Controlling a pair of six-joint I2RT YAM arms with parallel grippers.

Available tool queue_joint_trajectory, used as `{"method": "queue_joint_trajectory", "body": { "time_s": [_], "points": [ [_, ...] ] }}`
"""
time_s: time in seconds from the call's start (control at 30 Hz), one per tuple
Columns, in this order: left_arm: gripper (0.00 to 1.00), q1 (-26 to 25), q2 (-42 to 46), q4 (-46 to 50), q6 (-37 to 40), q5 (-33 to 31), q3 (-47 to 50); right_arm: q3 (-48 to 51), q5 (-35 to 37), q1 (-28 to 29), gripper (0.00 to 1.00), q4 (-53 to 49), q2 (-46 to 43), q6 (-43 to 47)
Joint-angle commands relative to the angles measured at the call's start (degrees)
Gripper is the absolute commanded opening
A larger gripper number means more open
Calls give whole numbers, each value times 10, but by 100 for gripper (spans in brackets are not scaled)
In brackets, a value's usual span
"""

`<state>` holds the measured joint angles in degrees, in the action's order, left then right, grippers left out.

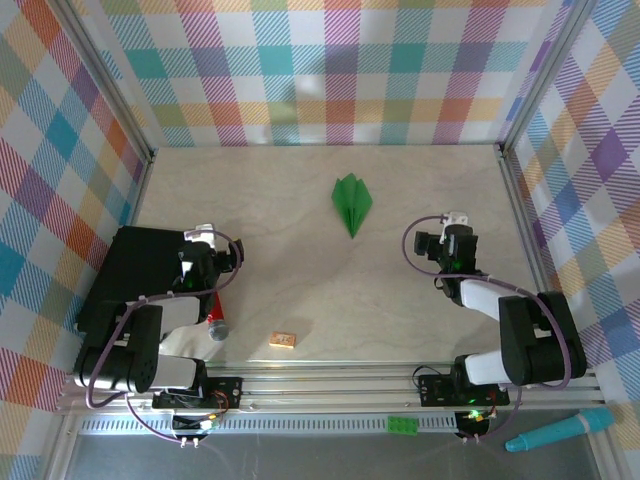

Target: Fold a paper plane with a square sheet of paper (pick it up from the middle)

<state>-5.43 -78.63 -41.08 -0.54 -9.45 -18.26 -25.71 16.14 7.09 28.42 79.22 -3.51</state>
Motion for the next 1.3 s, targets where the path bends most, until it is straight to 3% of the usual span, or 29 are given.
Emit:
{"method": "queue_joint_trajectory", "body": {
  "time_s": [0.0,0.2,0.33,0.47,1.27],
  "points": [
    [100,12,-23,-77,19,44,-10,-7,-56,-5,99,54,11,37],
    [99,23,-75,-114,15,56,-17,3,-75,-21,99,140,59,48],
    [99,25,-126,-142,18,66,-29,2,-111,-46,99,145,69,29],
    [100,27,-123,-93,22,74,-52,25,-128,-60,99,202,89,21],
    [100,24,-125,-85,26,75,-57,23,-130,-60,99,197,91,22]
  ]
}}
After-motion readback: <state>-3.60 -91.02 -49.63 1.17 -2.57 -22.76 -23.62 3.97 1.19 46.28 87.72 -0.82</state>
